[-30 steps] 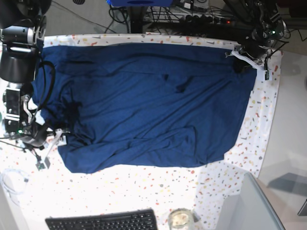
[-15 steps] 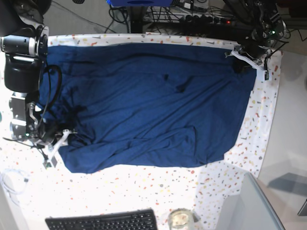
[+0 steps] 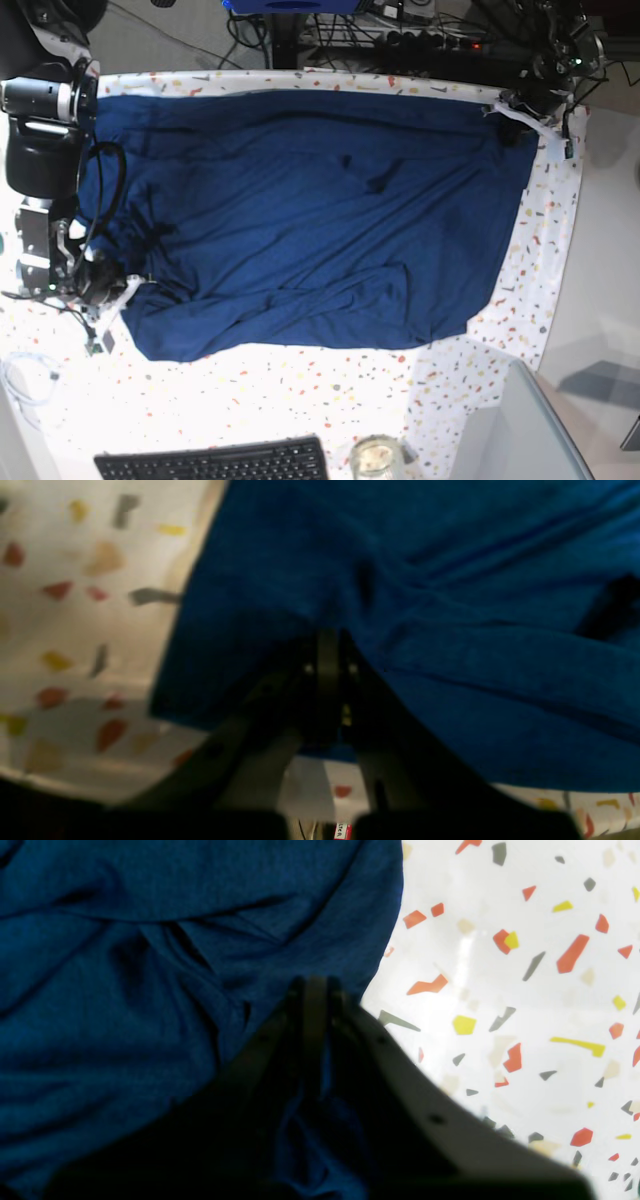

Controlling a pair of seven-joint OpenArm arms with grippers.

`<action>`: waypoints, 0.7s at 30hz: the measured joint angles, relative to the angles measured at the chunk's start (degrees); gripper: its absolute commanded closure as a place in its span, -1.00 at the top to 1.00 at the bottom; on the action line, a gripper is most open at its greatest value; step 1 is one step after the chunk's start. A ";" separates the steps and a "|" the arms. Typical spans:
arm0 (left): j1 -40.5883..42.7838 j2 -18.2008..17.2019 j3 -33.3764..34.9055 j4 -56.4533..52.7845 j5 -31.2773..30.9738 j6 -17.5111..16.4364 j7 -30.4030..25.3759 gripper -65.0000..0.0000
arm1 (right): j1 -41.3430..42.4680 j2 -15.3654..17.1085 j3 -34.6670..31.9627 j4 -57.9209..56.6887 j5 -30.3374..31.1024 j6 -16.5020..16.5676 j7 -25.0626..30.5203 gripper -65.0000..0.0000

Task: Layout the t-shirt on the table in an organized manner, then fold the t-shirt properly
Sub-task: 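Grasp the shirt edge corners with both grippers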

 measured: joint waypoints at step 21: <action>0.00 0.11 -0.46 0.17 0.00 0.00 0.00 -1.00 | 1.11 -1.36 1.88 -8.33 0.42 0.07 1.95 -0.82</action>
